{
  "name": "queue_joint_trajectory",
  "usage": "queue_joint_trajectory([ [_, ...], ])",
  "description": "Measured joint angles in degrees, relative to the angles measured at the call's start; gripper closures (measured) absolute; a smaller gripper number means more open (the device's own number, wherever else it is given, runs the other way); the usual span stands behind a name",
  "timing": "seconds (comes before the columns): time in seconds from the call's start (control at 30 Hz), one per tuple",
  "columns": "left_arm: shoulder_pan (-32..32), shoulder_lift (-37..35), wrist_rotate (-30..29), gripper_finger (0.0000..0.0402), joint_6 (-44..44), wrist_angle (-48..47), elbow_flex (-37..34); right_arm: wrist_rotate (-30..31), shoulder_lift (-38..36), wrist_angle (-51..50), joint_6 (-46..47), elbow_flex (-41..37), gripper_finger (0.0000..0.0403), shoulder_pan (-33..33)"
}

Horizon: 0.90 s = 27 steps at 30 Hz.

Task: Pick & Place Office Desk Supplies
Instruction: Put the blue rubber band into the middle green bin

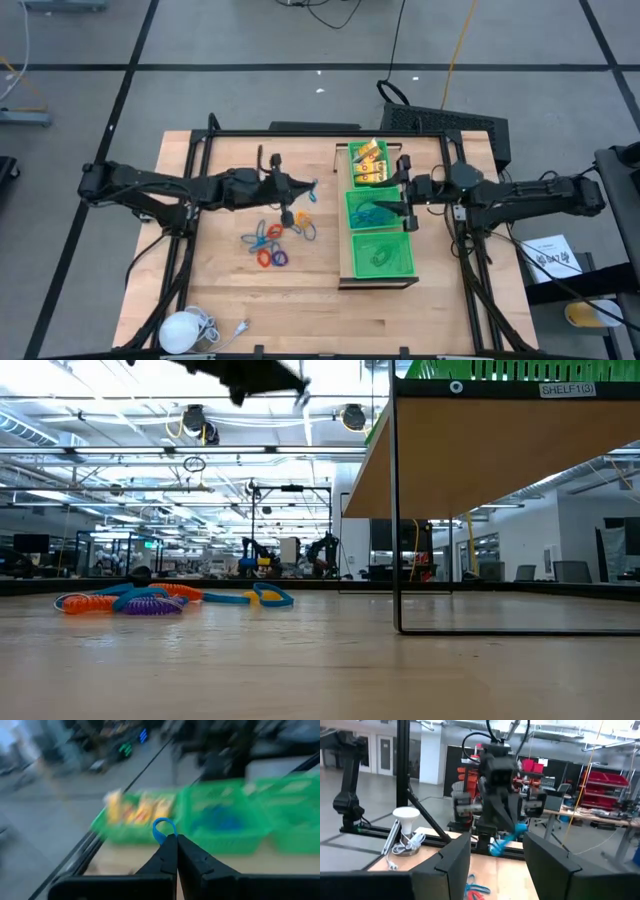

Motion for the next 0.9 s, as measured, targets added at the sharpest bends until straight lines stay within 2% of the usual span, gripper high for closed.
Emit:
queue_joint_trajectory([
  [0.23, -0.46, 0.29, 9.29, 0.0397, 4.92, 12.58, 0.08, 0.00, 9.27, 2.90, 3.73, 2.70, 0.0222, -0.02],
  [0.57, -0.33, 3.38, 11.47, 0.0398, 6.08, 17.05, 0.08, -2.02, 22.41, 6.72, 9.45, 10.90, 0.0151, -0.09],
  [0.7, -0.29, 3.58, 11.43, 0.0396, 6.08, 16.79, 0.08, -3.41, 26.92, 8.57, 10.55, 13.96, 0.0148, -0.09],
  [0.9, -0.31, 3.91, 11.43, 0.0396, 5.71, 16.16, 0.10, -3.51, 31.00, 13.73, 11.54, 15.64, 0.0165, -0.09],
])
